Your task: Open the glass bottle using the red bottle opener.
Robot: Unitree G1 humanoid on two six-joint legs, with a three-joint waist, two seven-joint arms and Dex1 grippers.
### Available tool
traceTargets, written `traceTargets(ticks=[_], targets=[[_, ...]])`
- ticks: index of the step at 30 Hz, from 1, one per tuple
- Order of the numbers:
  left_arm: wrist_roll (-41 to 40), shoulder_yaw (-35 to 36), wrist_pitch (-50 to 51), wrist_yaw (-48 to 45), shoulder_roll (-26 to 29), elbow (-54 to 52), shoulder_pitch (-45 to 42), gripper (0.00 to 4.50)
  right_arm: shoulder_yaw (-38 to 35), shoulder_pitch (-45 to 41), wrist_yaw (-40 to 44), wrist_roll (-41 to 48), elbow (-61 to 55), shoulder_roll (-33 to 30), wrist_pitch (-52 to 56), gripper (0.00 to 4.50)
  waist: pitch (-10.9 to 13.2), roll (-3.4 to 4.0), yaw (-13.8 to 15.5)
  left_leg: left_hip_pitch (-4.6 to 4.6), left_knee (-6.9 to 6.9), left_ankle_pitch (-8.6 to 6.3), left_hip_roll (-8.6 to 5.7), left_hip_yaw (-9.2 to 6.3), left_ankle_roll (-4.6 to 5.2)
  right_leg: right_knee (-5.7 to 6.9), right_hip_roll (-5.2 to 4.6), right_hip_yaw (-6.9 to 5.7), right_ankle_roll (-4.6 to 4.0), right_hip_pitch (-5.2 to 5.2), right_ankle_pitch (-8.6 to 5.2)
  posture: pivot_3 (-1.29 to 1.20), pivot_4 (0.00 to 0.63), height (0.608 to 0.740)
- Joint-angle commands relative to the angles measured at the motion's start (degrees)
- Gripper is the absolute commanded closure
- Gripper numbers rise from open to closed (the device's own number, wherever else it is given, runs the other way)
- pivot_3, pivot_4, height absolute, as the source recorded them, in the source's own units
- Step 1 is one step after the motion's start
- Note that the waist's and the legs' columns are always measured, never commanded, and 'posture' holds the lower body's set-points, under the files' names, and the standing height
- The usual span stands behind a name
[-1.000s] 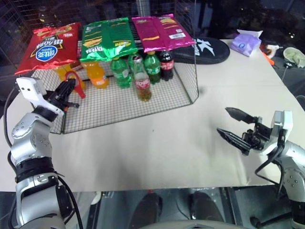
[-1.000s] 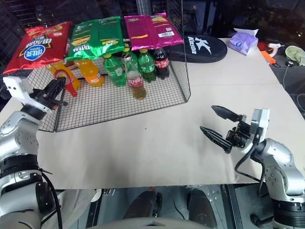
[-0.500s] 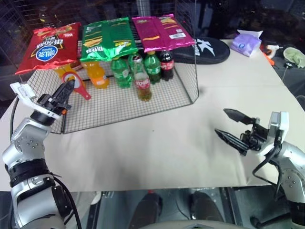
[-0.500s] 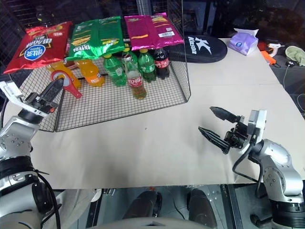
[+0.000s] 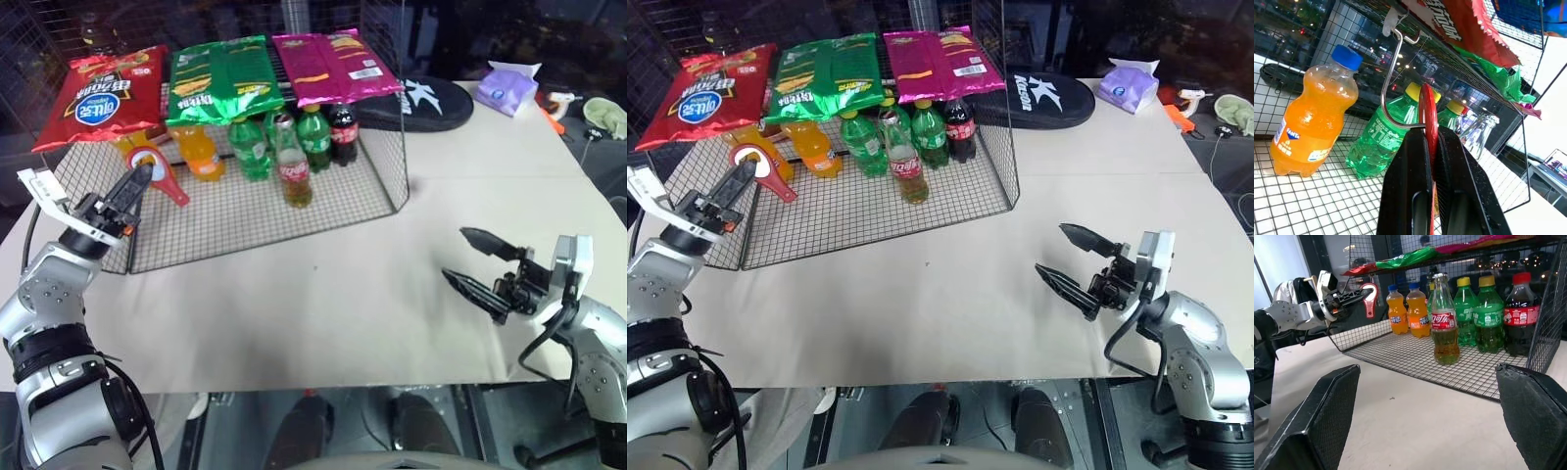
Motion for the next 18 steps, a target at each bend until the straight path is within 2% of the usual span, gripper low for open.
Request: traceTargets(ticks=[1, 18], targets=[[-1.7, 1.2, 0.3, -2.1, 0.8, -2.5, 0.2, 4.47, -0.3, 0.0, 0.6, 0.0, -0.7, 0.3, -1.4, 0.0, 0.0, 0.0, 0.0, 0.0, 0.0, 0.0, 0.0, 0.0, 0.0, 0.0, 0.0, 0.0, 0.0, 0.0, 0.0, 0.0, 0.15, 0.74], [-5.9, 3.7, 4.1, -3.7, 0.6, -5.7, 2.9, 4.47, 1.1, -1.6, 0.0, -0.9, -0.1, 1.3, -0.9, 0.0, 0.0, -0.02, 0.0, -0.02, 0.0, 0.0, -0.01, 0.0, 0.0, -0.03, -0.03, 0.01, 0.0, 0.0, 0.0, 0.0, 0.15, 0.74]])
